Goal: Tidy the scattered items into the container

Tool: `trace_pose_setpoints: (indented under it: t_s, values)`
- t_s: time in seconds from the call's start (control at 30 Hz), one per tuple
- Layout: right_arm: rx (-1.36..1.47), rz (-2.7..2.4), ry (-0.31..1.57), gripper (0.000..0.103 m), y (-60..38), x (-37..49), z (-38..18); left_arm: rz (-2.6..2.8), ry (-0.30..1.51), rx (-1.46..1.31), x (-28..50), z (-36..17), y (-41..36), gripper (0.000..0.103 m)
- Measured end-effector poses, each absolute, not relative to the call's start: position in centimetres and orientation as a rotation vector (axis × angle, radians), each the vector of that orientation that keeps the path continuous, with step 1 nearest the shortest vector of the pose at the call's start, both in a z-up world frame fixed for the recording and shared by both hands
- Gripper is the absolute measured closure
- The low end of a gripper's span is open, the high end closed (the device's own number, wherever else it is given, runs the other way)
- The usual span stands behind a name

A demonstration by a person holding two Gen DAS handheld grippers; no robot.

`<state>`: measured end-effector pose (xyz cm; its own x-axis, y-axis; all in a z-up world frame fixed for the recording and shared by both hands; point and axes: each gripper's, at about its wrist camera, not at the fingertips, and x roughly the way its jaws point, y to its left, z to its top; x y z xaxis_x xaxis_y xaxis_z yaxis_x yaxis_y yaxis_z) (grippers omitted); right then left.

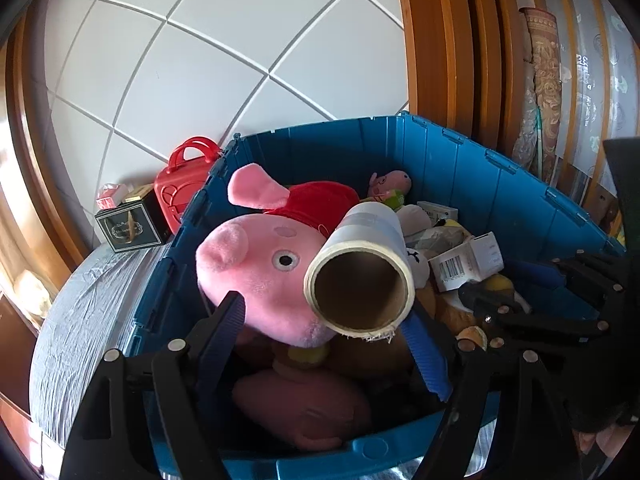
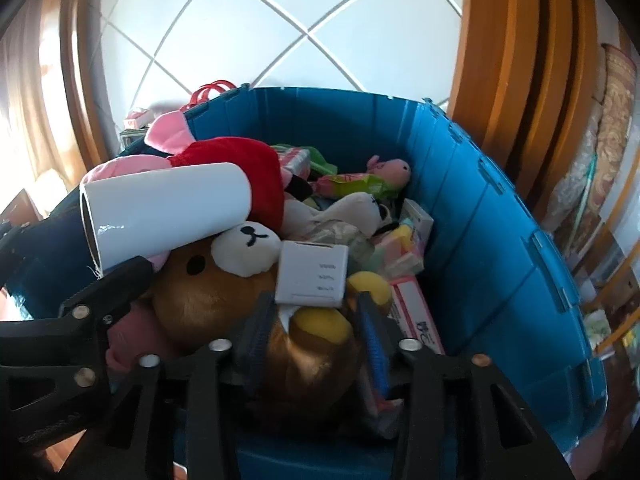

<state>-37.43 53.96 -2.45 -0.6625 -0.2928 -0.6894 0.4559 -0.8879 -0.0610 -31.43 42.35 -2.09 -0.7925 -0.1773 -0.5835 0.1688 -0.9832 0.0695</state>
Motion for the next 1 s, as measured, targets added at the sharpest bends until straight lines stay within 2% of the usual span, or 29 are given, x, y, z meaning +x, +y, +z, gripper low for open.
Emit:
trace_pose_setpoints:
  t_s: [0.13, 0.2, 0.33, 0.7, 1.0]
  values:
    - [0.972, -2.556, 0.285, 0.018, 55.4, -37.0, -2.0, -2.819, 0.011, 0.890, -30.5, -1.6, 42.2, 0.009]
    - [0.949, -2.570, 0.282, 0.011, 56.1, -36.6, -1.5, -2.822, 0.020, 0.875, -29.9, -1.3, 42.3, 0.004]
    - [0.897, -2.582, 0.257, 0.000, 57.5, -35.4, 0.0, -2.838, 0.024, 0.838, -28.3, -0.4, 42.7, 0.000]
    - [0.834, -2.640, 0.247, 0.000, 58.2, -28.5, 3.3, -2.904, 0.103, 0.838, -21.7, 1.2, 41.1, 0.000]
    - [0.825, -2.727, 0.182, 0.000, 55.5, -20.6, 4.9, -2.992, 0.099, 0.846, -14.9, 3.1, 37.5, 0.000]
